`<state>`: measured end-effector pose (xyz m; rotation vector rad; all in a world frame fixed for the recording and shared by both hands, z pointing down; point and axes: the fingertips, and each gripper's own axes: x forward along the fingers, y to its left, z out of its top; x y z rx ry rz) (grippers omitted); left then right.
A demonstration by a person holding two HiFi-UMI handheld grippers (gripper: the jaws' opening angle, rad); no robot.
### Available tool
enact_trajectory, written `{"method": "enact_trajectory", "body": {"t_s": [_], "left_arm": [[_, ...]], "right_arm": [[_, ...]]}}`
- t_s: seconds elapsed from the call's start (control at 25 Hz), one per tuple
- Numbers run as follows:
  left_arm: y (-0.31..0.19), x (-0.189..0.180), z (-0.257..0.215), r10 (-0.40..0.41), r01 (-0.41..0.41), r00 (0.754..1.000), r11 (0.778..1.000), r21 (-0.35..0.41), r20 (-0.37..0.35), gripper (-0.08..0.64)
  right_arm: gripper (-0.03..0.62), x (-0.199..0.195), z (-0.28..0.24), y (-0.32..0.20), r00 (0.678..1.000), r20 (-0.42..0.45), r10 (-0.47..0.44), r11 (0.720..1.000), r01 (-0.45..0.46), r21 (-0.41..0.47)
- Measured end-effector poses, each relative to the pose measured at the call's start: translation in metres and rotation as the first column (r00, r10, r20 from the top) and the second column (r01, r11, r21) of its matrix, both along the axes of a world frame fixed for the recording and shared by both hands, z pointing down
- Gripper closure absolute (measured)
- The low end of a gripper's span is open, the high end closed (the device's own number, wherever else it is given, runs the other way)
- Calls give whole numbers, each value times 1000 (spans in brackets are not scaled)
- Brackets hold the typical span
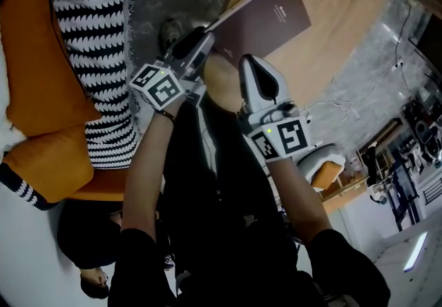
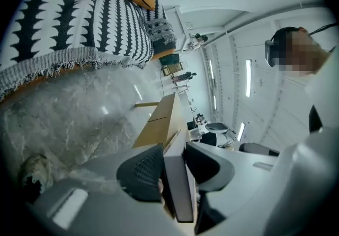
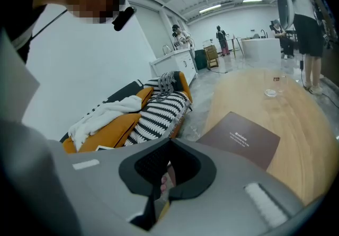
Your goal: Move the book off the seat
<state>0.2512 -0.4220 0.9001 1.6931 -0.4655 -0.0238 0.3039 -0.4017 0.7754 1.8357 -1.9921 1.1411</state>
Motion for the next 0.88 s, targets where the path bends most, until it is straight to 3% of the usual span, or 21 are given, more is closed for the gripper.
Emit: {"method": "enact_trajectory", "body": {"t_s": [0.48,0.88], "left_arm": [[2,-1,15,0,-1,1000,999,-37,-25,410],[1,-6,19,8,-8,1000,999,-54,4,365]], "right_arm": [[584,-5,7,-4,1000,-2,-12,1000,11,-15],[583,-12,6,-8,1000,1,-16,1000,16,-13]]}}
